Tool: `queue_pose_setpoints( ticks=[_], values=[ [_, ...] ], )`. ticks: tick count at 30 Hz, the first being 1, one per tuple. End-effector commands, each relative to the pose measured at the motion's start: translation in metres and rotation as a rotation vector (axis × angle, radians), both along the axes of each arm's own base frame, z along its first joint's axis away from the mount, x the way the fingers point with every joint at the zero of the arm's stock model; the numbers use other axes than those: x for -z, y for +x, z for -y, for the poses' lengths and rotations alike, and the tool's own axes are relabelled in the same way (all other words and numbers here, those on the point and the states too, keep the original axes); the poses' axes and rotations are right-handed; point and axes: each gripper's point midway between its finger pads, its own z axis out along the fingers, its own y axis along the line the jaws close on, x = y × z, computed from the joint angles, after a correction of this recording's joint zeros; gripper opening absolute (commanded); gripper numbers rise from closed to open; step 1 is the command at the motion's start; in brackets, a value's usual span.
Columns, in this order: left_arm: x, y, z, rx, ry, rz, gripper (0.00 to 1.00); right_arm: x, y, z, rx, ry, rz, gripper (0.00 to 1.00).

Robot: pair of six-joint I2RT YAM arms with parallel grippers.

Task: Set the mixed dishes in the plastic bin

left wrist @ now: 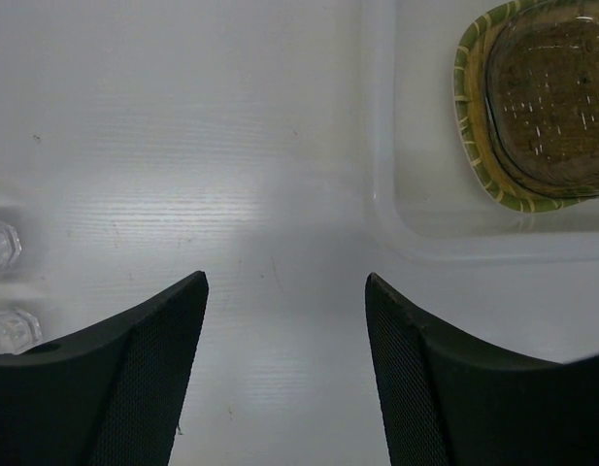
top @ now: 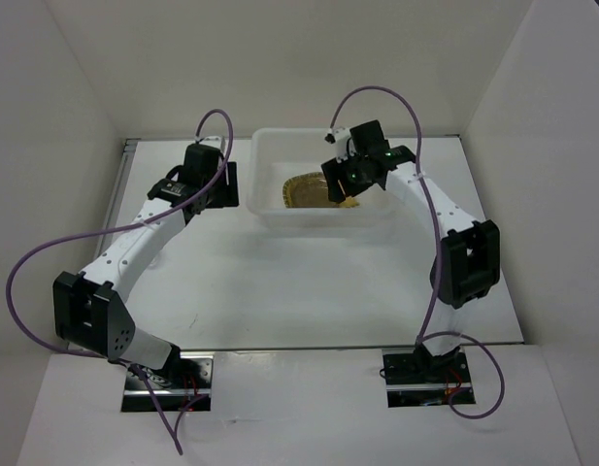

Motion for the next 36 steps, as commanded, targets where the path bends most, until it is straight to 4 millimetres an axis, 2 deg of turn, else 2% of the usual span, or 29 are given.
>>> queue_pose_setpoints(
  ticks=[1,3,4,5,6,7,8,9,10,11,12,13,14,15,16,17,18,19,20,21,22,23,24,25,27,29,31,32,36],
  values=[
    [-0.009,0.005,0.009,0.045,-0.029,0.032,0.72,0.053,-0.022,-0.009,-0.081,-0.004,-0.138,0.65],
    [-0.018,-0.001,0.007,0.045,-0.037,0.056,0.71,0.056,-0.024,-0.007,-0.076,-0.008,-0.129,0.63],
    [-0.015,-0.005,0.003,0.034,-0.026,0.053,0.71,0.044,-0.028,-0.003,-0.070,-0.003,-0.088,0.63],
    [-0.027,-0.009,0.002,0.034,-0.035,0.083,0.71,0.033,-0.027,0.000,-0.057,-0.005,-0.045,0.68],
    [-0.031,-0.011,-0.001,0.024,-0.032,0.100,0.74,0.007,-0.028,0.001,-0.058,0.026,0.039,0.69],
    [-0.034,-0.015,-0.003,0.024,-0.036,0.111,0.77,-0.005,-0.030,0.003,-0.051,0.034,0.080,0.72],
    [-0.050,-0.020,-0.006,0.010,-0.055,0.161,0.81,-0.016,-0.033,0.005,-0.051,0.048,0.117,0.76],
    [-0.048,-0.026,-0.012,-0.007,-0.043,0.166,0.84,-0.031,-0.031,0.008,-0.046,0.079,0.180,0.80],
    [-0.053,-0.032,-0.014,-0.025,-0.040,0.196,0.87,-0.043,-0.046,0.012,-0.053,0.104,0.230,0.80],
    [-0.076,-0.043,-0.018,-0.036,-0.059,0.283,0.91,-0.050,-0.050,0.018,-0.045,0.116,0.267,0.80],
    [-0.064,-0.054,-0.018,-0.039,-0.040,0.285,0.93,-0.060,-0.049,0.022,-0.032,0.113,0.329,0.83],
    [-0.067,-0.061,-0.023,-0.060,-0.034,0.321,0.93,-0.056,-0.054,0.027,-0.020,0.106,0.338,0.90],
    [-0.092,-0.073,-0.036,-0.121,-0.039,0.431,0.96,-0.065,-0.055,0.031,-0.016,0.096,0.377,0.96],
    [-0.095,-0.078,-0.045,-0.160,-0.036,0.468,0.96,-0.069,-0.050,0.041,0.026,0.075,0.394,0.98],
    [-0.095,-0.084,-0.055,-0.198,-0.036,0.506,0.96,-0.066,-0.046,0.040,0.025,0.069,0.377,0.95],
    [-0.094,-0.087,-0.064,-0.250,-0.020,0.516,0.96,-0.049,-0.037,0.041,0.034,0.046,0.320,0.95],
    [-0.093,-0.090,-0.061,-0.261,-0.017,0.513,0.95,-0.058,-0.028,0.040,0.050,0.047,0.315,0.95],
    [-0.072,-0.090,-0.058,-0.255,0.031,0.440,0.95,-0.048,-0.031,0.039,0.041,0.029,0.249,0.95],
    [-0.075,-0.088,-0.051,-0.256,0.011,0.421,0.95,-0.026,-0.024,0.040,0.045,0.020,0.156,0.95],
    [-0.070,-0.088,-0.041,-0.227,0.006,0.372,0.95,-0.037,-0.017,0.032,0.023,0.065,0.128,0.95],
    [-0.046,-0.089,-0.036,-0.208,0.063,0.250,0.95,-0.016,-0.021,0.043,0.050,0.058,0.011,0.96],
    [-0.046,-0.089,-0.031,-0.215,0.056,0.216,0.95,0.011,-0.016,0.045,0.060,0.062,-0.079,0.96],
    [-0.069,-0.085,-0.025,-0.215,0.033,0.230,0.95,0.021,-0.016,0.047,0.057,0.084,-0.118,0.96],
    [-0.060,-0.085,-0.025,-0.209,0.084,0.162,0.95,0.030,-0.021,0.050,0.045,0.089,-0.161,0.98],
    [-0.075,-0.080,-0.022,-0.206,0.088,0.161,0.96,0.043,-0.022,0.054,0.047,0.061,-0.184,0.99],
    [-0.090,-0.076,-0.023,-0.212,0.103,0.172,0.96,0.050,-0.025,0.060,0.054,0.028,-0.194,0.99],
    [-0.093,-0.078,-0.030,-0.233,0.147,0.152,0.98,0.050,-0.025,0.060,0.054,0.028,-0.194,0.99],
    [-0.105,-0.077,-0.033,-0.245,0.134,0.169,0.98,0.046,-0.021,0.061,0.060,0.022,-0.180,0.99],
    [-0.090,-0.074,-0.053,-0.331,0.164,0.080,0.99,0.021,0.003,0.066,0.114,0.013,-0.084,0.99]
  ],
)
